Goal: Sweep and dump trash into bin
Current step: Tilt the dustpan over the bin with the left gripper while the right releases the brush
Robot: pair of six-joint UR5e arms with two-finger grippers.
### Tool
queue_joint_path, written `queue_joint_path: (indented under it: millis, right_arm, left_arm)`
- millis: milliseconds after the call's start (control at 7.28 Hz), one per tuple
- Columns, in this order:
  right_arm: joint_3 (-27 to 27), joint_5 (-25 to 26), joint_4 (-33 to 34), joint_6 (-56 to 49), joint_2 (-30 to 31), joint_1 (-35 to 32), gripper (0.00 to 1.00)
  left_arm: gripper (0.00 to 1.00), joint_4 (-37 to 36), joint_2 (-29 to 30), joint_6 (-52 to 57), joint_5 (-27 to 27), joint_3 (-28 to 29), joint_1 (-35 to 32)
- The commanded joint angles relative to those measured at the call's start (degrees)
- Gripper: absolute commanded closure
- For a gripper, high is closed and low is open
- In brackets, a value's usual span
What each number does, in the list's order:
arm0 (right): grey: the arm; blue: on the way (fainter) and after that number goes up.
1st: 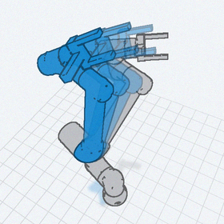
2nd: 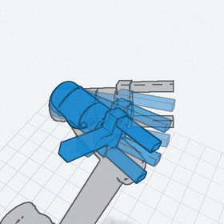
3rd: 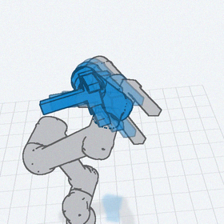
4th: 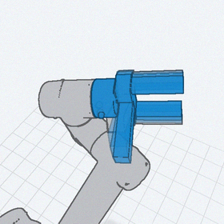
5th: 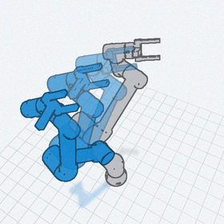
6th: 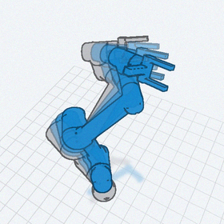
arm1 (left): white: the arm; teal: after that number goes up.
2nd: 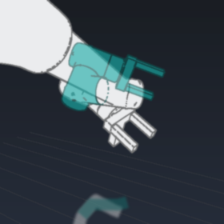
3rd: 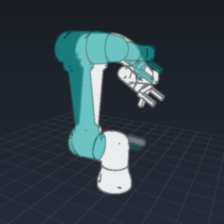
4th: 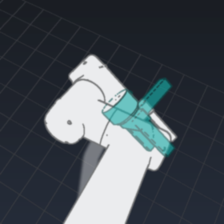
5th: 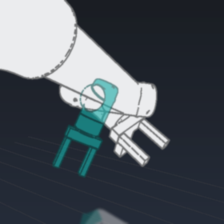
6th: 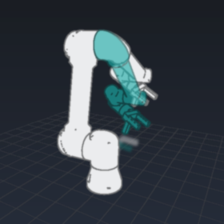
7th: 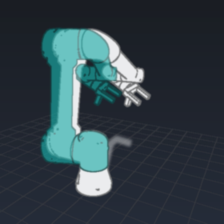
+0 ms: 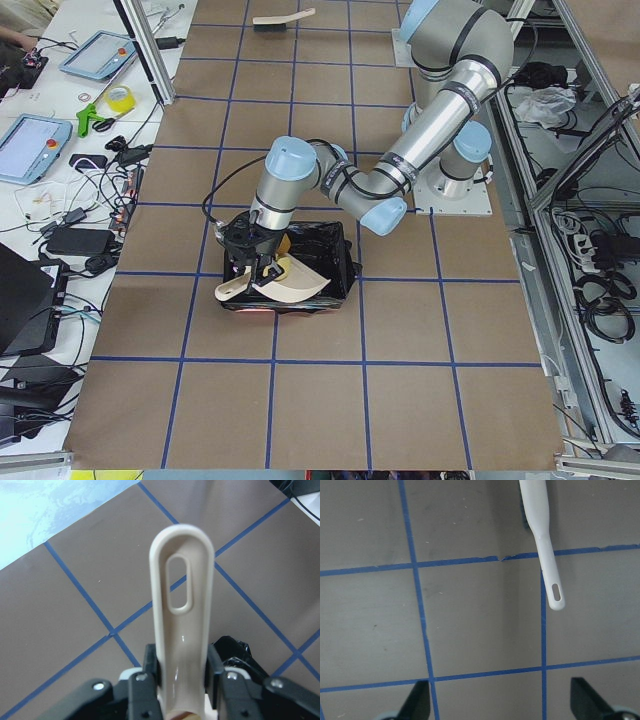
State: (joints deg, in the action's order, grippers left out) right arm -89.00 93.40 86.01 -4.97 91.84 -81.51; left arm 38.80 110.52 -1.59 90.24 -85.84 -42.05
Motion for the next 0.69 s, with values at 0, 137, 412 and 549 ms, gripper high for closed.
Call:
queue_joint_path:
  millis: [0, 137, 412, 549]
  right_arm:
    - [-0.04, -0.33, 0.9, 1.2, 4.75, -3.3, 0.0]
    - [0.05, -3.64, 2.3, 1.11, 5.02, -3.31, 0.0]
    - [-0.99, -7.42, 4.42, 1.81, 5.11, -3.48, 0.0]
    - [-2.65, -7.62, 10.95, 1.98, 4.32, -3.48, 0.0]
  left_arm:
    - [1.0, -4.85, -0.65, 2.2, 0.11, -2.13, -1.45]
    - [1.0, -5.65, -0.91, 2.64, 0.11, -3.1, -1.55]
    - [1.0, -16.69, -0.3, 8.0, -0.15, -4.76, -1.72]
    - [1.0, -17.08, -0.56, 7.66, -0.15, -5.82, -1.9]
